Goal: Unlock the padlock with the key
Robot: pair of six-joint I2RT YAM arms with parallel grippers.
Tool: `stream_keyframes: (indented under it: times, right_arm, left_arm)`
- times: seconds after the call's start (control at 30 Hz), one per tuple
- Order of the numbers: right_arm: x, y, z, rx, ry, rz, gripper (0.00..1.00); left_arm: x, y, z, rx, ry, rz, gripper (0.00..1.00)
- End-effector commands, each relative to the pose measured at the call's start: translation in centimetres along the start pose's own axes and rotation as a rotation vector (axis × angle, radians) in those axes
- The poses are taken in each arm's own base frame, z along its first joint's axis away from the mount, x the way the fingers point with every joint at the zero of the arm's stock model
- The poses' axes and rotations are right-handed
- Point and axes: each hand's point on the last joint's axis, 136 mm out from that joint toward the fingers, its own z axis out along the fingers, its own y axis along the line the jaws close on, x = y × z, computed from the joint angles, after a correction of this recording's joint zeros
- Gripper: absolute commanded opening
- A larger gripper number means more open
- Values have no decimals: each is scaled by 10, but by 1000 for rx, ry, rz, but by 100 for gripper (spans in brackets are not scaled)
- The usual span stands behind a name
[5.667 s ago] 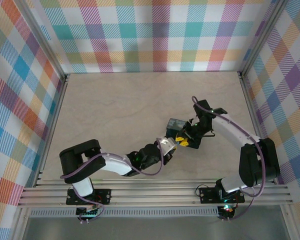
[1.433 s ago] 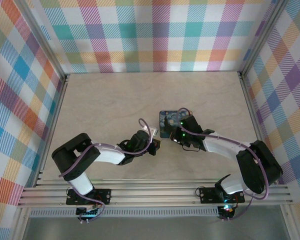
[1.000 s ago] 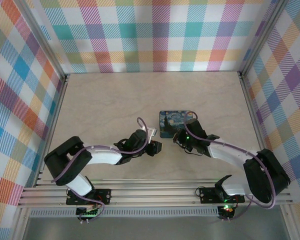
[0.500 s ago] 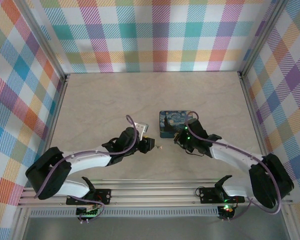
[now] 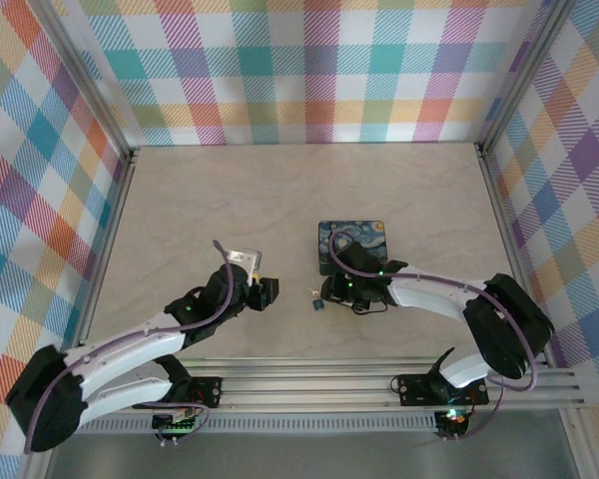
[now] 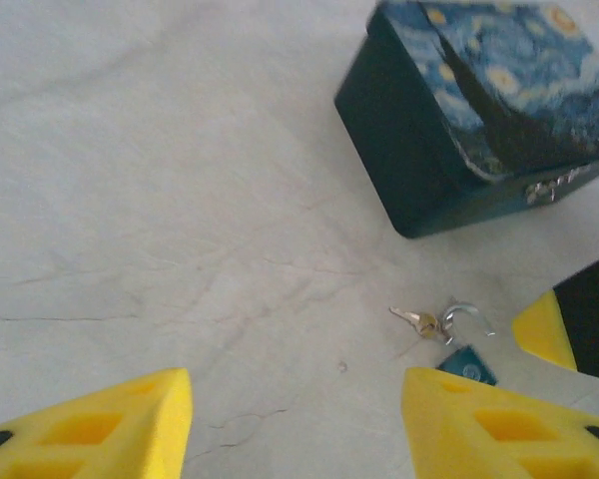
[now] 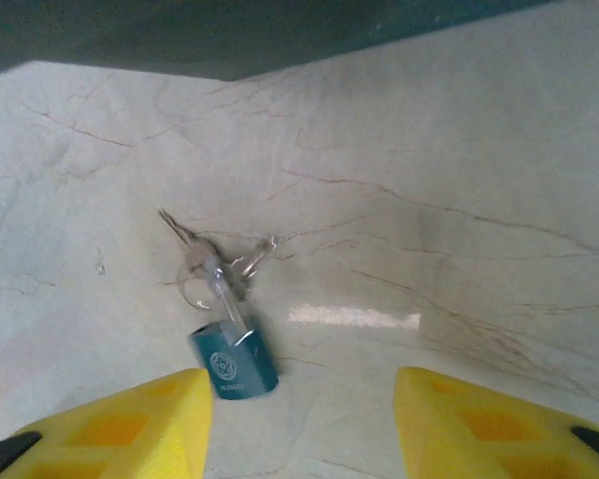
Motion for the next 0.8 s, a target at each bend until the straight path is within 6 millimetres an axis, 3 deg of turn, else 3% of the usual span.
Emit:
stream_keyframes:
  times: [0.0,0.07,0.17,0.3,0.43,0.6,0.7,0.77]
  right_arm:
    - [-17,13,-32,-3,-78,-100,57]
    - [-26,14,-48,11,-128,-143,62]
    - [-44,7,-81,48,-254,-195,75]
    - [-72,-23,-126,145,-499,-221,97]
    - [-96,-53,-157,208,-715,-233,100]
    - [-120,-85,-165,293,-860,-298,100]
    - [-126,-104,-161,380,-842,-325,100]
    - [-130,-112,-157,424,-827,-349,100]
  left_arm:
    - [-4,29,-19,-119,-10,47,64]
    - [-16,36,-32,-150,-31,65,72]
    - [-30,50,-50,-216,-33,103,100]
    - [-49,73,-69,-311,-53,112,100]
    - [-59,102,-79,-396,-103,64,100]
    - [-50,145,-80,-485,-213,0,100]
    - [-30,167,-73,-529,-196,2,100]
    - [-28,178,-74,-574,-224,-16,100]
